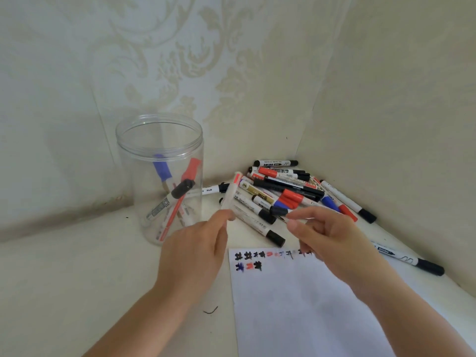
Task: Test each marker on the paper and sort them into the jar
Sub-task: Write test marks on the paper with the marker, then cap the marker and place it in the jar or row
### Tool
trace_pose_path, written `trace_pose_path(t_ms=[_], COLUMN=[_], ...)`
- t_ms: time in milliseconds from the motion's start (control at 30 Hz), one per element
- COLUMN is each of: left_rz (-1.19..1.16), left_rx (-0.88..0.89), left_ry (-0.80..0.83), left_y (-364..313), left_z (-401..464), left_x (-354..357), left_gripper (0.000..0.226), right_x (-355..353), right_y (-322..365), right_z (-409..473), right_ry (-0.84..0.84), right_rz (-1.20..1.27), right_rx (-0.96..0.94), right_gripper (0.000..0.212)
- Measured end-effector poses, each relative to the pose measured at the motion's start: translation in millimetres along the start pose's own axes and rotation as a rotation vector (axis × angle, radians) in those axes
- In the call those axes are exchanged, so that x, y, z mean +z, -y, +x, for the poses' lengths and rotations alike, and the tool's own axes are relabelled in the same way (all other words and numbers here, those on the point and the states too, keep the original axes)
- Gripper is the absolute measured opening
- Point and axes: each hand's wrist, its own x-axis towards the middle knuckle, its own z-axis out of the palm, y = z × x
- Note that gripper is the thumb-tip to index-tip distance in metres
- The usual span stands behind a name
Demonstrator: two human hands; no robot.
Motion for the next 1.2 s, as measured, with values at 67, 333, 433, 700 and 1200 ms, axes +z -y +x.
trace_pose_path(t_ms=[67,333,433,700,1200], left_rz=[0.1,0.452,0.46,0.482,0.453], left_rx=[-0.033,-0.159,-0.16,-0.172,-0.2], left_ry=[-0.017,0.112,0.142,0.199,0.165], left_y=[5,14,16,15,19], left_z=[0,0,2,3,-4], left_x=[6,30,32,33,34], left_gripper=[0.013,0.051,0.048,0.035,0.048], right_x=[1,56,82,103,27], right_y=[0,11,13,3,-32], right_z=[11,106,132,151,151], right_ry=[-0.005,0.014,0.012,0.012,-0.099], right_rz=[-0.184,-0.65,-0.882,-1.165,-1.345], right_rx=[-0.08,-0.32,-0.497,-0.684,-0.837], right_gripper=[0.006,0.029,0.04,0.048,0.023])
